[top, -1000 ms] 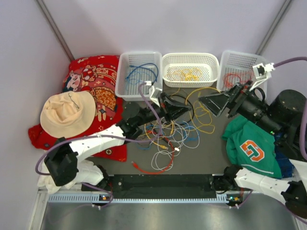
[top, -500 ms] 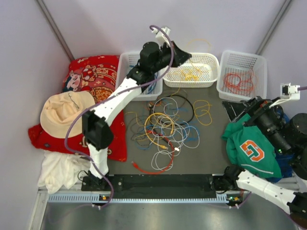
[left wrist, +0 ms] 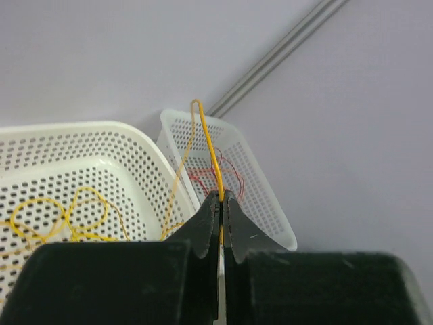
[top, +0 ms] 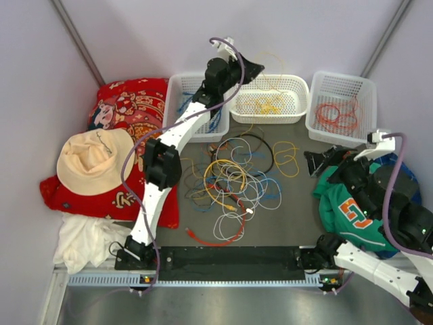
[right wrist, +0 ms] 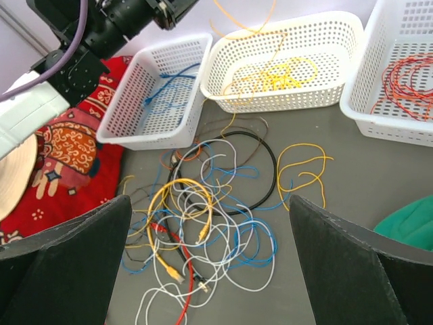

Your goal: Untangle the cables

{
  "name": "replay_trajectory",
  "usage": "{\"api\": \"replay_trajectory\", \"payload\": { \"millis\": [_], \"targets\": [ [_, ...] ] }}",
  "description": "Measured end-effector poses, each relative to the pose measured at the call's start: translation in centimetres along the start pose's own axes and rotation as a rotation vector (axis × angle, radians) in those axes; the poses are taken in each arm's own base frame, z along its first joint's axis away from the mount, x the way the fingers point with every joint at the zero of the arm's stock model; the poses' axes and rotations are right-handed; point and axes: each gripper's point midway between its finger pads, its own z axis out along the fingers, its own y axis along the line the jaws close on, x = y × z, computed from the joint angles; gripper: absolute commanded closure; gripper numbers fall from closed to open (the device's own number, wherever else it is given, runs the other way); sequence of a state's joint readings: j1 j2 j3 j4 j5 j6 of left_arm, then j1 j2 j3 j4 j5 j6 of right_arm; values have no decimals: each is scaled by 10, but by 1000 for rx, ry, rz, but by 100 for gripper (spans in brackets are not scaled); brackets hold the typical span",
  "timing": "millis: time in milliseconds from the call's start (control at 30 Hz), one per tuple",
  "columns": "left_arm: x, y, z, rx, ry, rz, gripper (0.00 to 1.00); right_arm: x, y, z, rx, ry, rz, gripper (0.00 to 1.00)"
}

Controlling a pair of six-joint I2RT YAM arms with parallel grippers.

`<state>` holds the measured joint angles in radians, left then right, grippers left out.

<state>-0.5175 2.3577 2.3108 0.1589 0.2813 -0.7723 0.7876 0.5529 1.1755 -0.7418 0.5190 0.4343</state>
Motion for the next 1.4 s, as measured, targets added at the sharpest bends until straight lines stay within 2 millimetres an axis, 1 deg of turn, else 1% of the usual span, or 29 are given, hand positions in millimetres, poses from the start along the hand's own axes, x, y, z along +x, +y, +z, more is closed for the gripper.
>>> {"api": "replay_trajectory", "payload": {
  "millis": [67,200,233,267,300,333,433,533,667,733,767,833,867,933,967,1033,1067,1100,1133,1167,1200,1233,1300,1367,1400],
  "targets": [
    [-6,8,7,21,-40,17,100,5,-1,4,7,2,-14,1],
    [-5,22,16,36,-77,35,100,4,-1,10,14,-16,-25,1],
    [-3,27,18,34,-78,37,94,5,-1,11,17,-19,-28,1],
    [1,33,20,30,-77,37,80,5,-2,12,21,-21,-31,1],
    [6,38,21,24,-72,38,55,6,-2,14,27,-20,-37,1],
    [10,43,22,16,-70,43,2,6,-2,15,29,-23,-37,1],
    [20,58,25,-13,-61,49,1,9,-2,19,32,-22,-44,1],
    [21,63,26,-24,-67,67,1,15,-2,23,36,-12,-51,1],
    [9,55,24,-18,-98,100,1,20,-2,27,42,4,-61,1],
    [6,46,17,-24,-94,115,1,20,-1,28,41,4,-58,1],
    [1,38,13,-26,-97,122,1,21,0,29,39,5,-56,1],
    [-7,22,-7,-49,-90,134,1,22,1,30,37,10,-52,1],
    [-11,9,-20,-55,-85,139,1,24,3,32,33,19,-48,1],
    [-19,-23,-52,-66,-78,141,1,31,8,37,23,45,-47,1],
    [-22,-41,-71,-69,-67,137,1,37,11,41,19,65,-49,1],
    [-22,-73,-105,-66,-49,130,1,52,16,50,6,116,-53,1],
    [-17,-90,-130,-68,-24,126,2,64,19,55,0,152,-59,1],
    [-9,-102,-149,-70,-4,126,1,75,21,59,-4,186,-65,1],
    [-1,-108,-163,-75,12,127,1,88,22,62,-11,222,-70,1],
    [18,-113,-183,-92,53,130,1,100,22,65,-13,257,-76,1],
    [33,-110,-195,-114,89,130,2,112,22,68,-12,292,-82,1],
    [59,-103,-210,-149,136,132,2,122,22,70,-12,321,-87,1],
    [110,-77,-238,-229,244,127,2,135,21,71,-14,354,-86,1],
    [165,-35,-275,-357,369,127,2,145,19,71,-13,374,-82,1],
    [187,-13,-296,-429,426,133,2,150,17,71,-8,382,-79,1]
  ]
}}
